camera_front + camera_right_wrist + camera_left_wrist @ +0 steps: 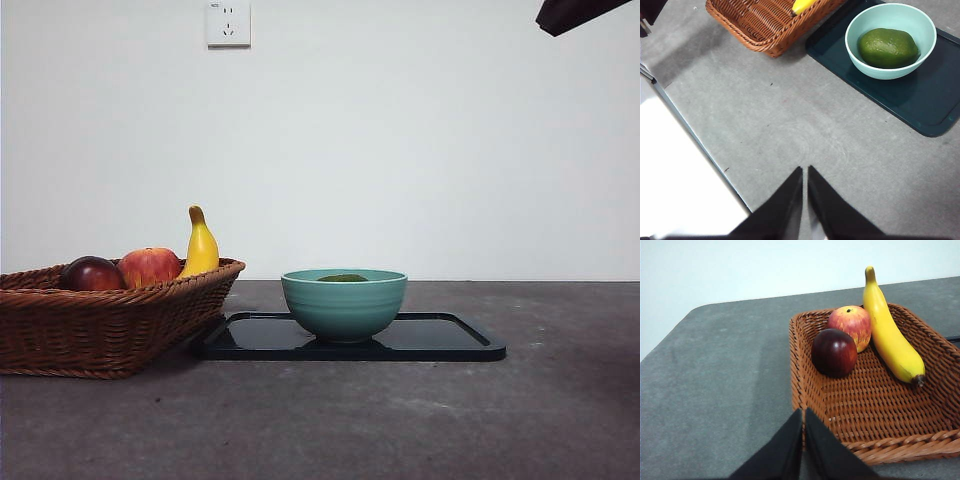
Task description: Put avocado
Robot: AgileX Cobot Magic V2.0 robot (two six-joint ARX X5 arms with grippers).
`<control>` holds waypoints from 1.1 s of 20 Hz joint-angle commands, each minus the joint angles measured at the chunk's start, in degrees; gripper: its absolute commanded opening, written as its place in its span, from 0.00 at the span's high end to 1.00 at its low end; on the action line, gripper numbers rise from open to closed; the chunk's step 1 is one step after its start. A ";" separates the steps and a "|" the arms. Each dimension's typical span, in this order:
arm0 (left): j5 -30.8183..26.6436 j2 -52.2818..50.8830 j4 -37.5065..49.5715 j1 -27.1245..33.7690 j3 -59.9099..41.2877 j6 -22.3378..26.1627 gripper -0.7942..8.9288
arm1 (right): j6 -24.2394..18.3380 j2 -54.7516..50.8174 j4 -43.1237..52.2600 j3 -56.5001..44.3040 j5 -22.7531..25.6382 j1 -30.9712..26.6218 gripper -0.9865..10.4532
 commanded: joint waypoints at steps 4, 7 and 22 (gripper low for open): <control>-0.09 -0.11 -0.46 0.11 -1.18 -0.28 0.91 | 0.57 0.35 0.52 0.28 -0.04 0.55 0.91; -0.09 -0.11 -0.46 0.11 -1.18 -0.28 0.91 | 0.31 0.35 0.50 0.28 -0.02 0.55 0.91; -0.07 -0.11 -0.48 0.11 -1.18 -0.28 0.91 | -5.05 -29.81 33.73 -25.18 1.60 -38.95 0.91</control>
